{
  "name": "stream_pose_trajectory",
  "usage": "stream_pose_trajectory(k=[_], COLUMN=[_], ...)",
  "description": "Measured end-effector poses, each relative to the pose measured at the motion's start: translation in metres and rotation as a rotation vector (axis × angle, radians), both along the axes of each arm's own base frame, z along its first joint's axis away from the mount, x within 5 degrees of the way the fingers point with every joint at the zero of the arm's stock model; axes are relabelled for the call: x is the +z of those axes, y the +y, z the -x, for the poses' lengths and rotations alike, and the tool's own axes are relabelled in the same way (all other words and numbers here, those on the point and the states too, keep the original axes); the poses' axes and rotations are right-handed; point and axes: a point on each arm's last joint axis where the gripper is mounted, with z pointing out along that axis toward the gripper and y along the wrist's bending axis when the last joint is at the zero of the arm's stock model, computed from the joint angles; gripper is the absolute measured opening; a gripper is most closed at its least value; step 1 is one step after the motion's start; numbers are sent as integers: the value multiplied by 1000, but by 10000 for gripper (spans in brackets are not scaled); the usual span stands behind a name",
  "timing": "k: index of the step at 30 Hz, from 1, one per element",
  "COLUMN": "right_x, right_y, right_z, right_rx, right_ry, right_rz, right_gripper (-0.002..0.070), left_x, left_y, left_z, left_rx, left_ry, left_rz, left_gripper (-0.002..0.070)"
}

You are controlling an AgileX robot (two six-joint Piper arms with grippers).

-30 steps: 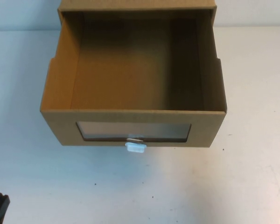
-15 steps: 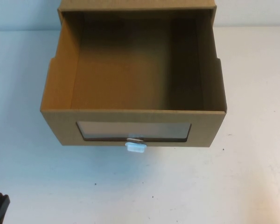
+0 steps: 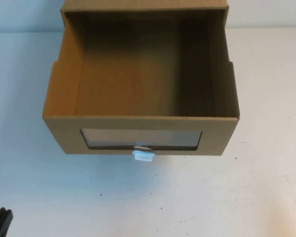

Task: Open the shoe box
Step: 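Pull the top drawer of the cardboard box fully open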

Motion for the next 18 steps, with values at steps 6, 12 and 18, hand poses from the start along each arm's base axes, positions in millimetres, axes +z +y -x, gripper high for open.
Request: stream_pose_trajectory(k=[6,12,18], right_x=[0,-7,-16], right_y=[-1,0,5], right_z=[0,1,3], right_rx=[-13,-15,34], right_ry=[-2,82,174], right_rz=[0,-46,8], right_gripper=[-13,-13,-14], left_x=[0,0,0], left_y=[0,0,0], left_z=[0,0,0], left_rx=[0,0,0], left_ry=[1,1,1], left_rz=[0,0,0], left_gripper=[-5,-5,-5])
